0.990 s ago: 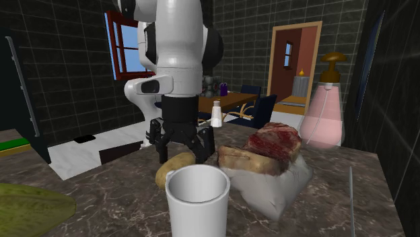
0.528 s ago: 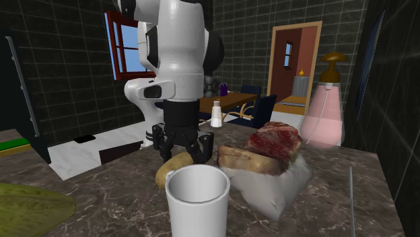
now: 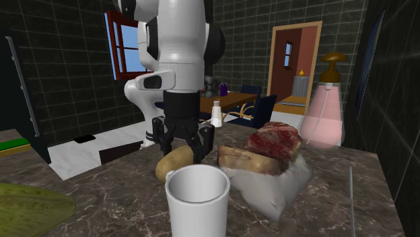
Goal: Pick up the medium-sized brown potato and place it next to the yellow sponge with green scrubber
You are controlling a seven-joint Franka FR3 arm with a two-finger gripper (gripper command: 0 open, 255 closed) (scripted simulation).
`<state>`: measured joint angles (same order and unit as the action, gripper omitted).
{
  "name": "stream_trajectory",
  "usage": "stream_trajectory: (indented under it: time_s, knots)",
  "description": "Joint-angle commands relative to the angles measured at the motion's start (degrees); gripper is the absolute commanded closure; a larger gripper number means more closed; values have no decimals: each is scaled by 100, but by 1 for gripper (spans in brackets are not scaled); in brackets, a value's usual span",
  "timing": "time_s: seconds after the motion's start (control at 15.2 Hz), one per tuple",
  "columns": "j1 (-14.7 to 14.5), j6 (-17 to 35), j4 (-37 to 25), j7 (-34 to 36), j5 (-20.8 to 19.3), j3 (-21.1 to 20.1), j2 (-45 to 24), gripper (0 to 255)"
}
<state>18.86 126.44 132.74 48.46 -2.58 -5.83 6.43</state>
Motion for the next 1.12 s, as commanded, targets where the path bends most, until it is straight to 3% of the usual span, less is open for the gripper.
stream_trajectory:
  time_s: [0.0,1.06]
  knots:
    - [1,-145,-78,-19,12,5,66,255]
    - [-5,-1395,-900,-112,82,24,498,255]
